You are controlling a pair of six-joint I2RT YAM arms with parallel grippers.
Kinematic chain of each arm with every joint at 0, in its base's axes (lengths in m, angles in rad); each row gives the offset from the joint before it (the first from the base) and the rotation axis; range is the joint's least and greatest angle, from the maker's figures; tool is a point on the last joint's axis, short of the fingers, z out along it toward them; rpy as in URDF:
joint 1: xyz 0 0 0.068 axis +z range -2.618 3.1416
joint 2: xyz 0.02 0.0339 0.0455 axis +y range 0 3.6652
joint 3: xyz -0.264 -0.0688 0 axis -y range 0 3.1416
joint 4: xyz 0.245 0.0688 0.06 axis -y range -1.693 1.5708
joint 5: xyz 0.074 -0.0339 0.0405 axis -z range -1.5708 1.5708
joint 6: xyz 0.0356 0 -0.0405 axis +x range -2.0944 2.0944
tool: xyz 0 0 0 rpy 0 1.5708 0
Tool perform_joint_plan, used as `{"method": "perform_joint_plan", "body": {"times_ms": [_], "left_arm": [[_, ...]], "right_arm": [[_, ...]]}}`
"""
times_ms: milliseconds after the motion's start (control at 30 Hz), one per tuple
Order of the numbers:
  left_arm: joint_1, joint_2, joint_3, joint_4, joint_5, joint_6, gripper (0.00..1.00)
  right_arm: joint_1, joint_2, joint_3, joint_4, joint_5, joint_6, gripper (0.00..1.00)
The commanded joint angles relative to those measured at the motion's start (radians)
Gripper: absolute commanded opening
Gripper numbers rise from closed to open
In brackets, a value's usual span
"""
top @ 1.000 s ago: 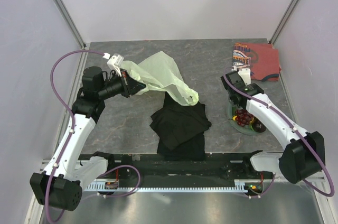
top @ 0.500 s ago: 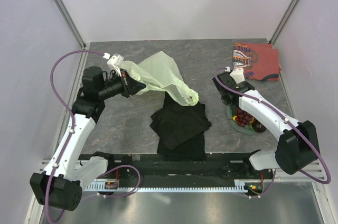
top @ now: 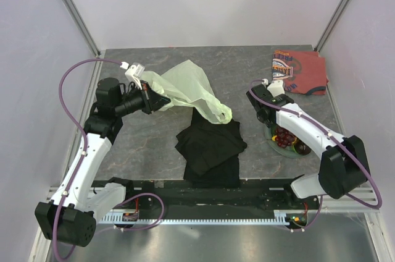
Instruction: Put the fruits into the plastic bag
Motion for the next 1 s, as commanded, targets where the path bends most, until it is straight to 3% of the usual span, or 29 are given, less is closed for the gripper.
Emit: {"method": "perform_joint_plan", "body": {"times_ms": [0,200,533,767,967], "left_arm": [[0.005,-0.005,-0.001,0.008,0.002,0.032,0.02],[0.005,-0.002,0.001,0.008,0.002,0.032,0.02],[0.005,-0.002,-0.001,0.008,0.002,0.032,0.01],[0.005,-0.002,0.001,0.008,0.002,0.030,0.02],[0.005,-0.004,0.001,0.009,0.008,0.032,0.02]], "right_arm": [[0.005,0.022,0.023,-0.004,0.046,0.017,0.40],[0.004,0.030,0.017,-0.007,0.050,0.018,0.37],[0.011,-0.048,0.072,-0.050,0.055,0.018,0.00],[0.013,-0.198,0.181,-0.136,0.095,0.000,0.00],[0.013,-0.326,0.282,-0.098,0.043,-0.069,0.00]]}}
